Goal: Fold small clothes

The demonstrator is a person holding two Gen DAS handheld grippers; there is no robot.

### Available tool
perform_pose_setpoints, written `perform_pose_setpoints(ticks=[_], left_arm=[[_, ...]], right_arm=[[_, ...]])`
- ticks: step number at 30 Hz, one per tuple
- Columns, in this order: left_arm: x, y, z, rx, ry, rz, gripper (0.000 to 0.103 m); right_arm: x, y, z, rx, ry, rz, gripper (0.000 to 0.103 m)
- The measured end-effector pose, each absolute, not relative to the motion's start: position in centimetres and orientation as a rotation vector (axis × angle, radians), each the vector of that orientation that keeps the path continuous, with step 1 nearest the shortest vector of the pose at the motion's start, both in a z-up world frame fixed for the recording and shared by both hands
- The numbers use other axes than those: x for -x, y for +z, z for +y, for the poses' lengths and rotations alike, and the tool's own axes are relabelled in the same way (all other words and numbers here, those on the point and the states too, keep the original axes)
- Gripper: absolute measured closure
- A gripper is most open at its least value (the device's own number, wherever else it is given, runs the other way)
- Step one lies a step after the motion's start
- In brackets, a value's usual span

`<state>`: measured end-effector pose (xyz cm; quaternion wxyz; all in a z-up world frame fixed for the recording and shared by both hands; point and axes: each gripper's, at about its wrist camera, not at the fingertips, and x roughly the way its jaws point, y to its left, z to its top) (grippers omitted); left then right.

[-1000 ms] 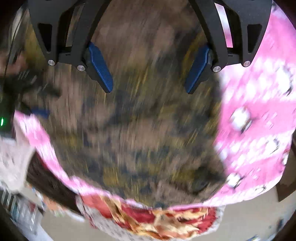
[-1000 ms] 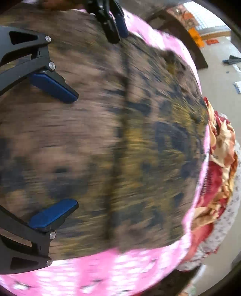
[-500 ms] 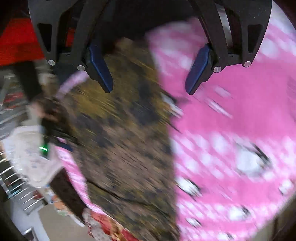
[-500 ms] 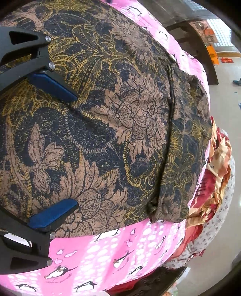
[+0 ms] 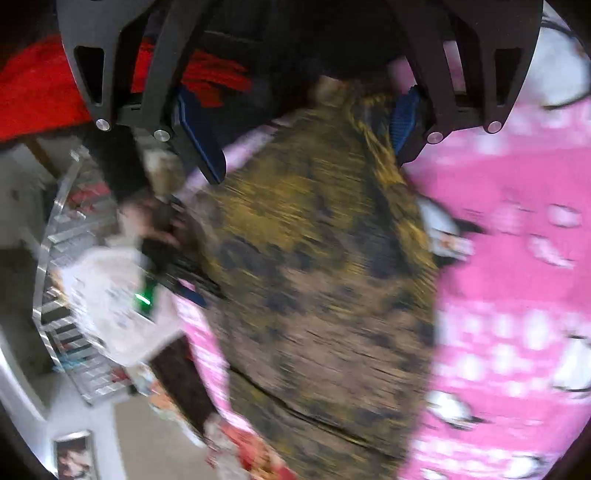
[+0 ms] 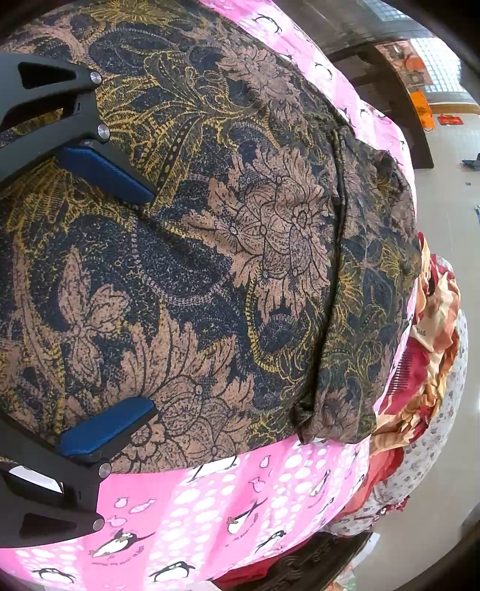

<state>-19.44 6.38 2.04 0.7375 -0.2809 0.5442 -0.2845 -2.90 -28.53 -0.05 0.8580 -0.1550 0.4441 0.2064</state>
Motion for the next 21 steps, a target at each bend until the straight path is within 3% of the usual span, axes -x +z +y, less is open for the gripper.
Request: perform_pose_setpoints(ticks=[3, 8, 12, 16, 20, 21], left_arm=[[19.1, 2.5, 6.2, 0.408, -0.521, 1.195, 0.023], [18.1, 2.2, 7.1, 0.502, -0.501, 1.198, 0.024], [18.2, 1.9, 6.9, 0.48, -0.495, 1.17, 0.024], [18.5, 2.1, 6.6, 0.454, -0.494, 1.145, 0.024], [18.7, 2.2, 6.0, 0.384, -0.461, 1.143, 0.035], [18.8, 2.2, 5.9, 0.371, -0.449, 1.144, 0.042]], right_arm=[[2.9, 0.0, -28.5, 0.323, 0.433, 0.934, 0.0], [3.5, 2.5, -30.4, 0.26, 0.415, 0.925, 0.01], [6.3, 7.0, -36.7, 0.157, 0.426, 0.858, 0.01], [9.7, 7.3, -42.7, 0.049, 0.509, 0.94, 0.01], [12.3, 4.3, -44.2, 0.033, 0.583, 1.034, 0.036], [12.5, 3.3, -44.3, 0.019, 0.585, 1.053, 0.041]])
